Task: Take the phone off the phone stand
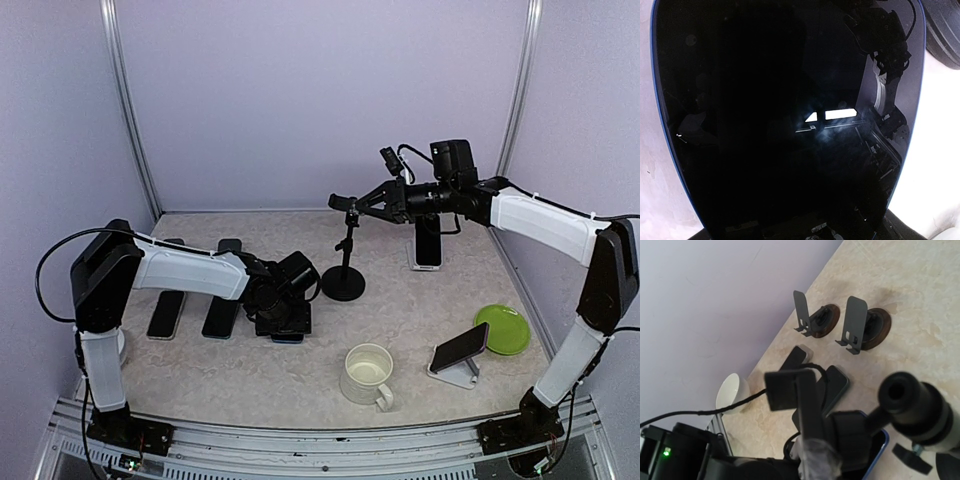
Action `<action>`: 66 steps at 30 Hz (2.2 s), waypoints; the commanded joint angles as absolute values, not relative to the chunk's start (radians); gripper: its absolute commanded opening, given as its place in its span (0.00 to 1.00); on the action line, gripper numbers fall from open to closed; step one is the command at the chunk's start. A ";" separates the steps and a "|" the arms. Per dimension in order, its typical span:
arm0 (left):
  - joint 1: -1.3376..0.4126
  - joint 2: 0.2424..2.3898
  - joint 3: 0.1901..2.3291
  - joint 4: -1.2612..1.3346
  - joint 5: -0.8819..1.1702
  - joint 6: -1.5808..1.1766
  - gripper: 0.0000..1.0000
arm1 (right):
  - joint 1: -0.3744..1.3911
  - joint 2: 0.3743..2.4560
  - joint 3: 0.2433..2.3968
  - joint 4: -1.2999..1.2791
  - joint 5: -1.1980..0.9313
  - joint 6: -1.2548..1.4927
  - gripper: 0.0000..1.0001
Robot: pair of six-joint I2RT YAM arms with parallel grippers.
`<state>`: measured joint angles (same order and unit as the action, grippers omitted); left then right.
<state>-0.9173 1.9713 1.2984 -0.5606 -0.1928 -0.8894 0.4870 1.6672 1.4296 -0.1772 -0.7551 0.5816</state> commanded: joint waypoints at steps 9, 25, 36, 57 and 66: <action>-0.911 1.976 1.272 -0.562 -0.183 -0.889 0.83 | 0.475 1.709 1.524 -0.177 -0.775 0.574 0.00; -0.896 1.821 1.264 -0.517 -0.271 -0.824 0.99 | 0.491 1.748 1.581 -0.163 -0.784 0.570 0.00; -0.821 1.700 1.254 -0.513 -0.319 -0.786 0.99 | 0.525 1.864 1.742 -0.144 -0.799 0.588 0.00; -0.685 1.528 1.210 -0.483 -0.331 -0.732 0.99 | 0.598 2.180 2.209 -0.258 -0.791 0.568 0.00; -0.665 1.522 1.200 -0.486 -0.325 -0.727 0.99 | 0.614 2.261 2.295 -0.284 -0.779 0.557 0.00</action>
<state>-0.6743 1.5490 1.2095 -0.4870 -0.3256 -0.7483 0.5964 2.2498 2.2230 -0.3386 -0.7742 0.5892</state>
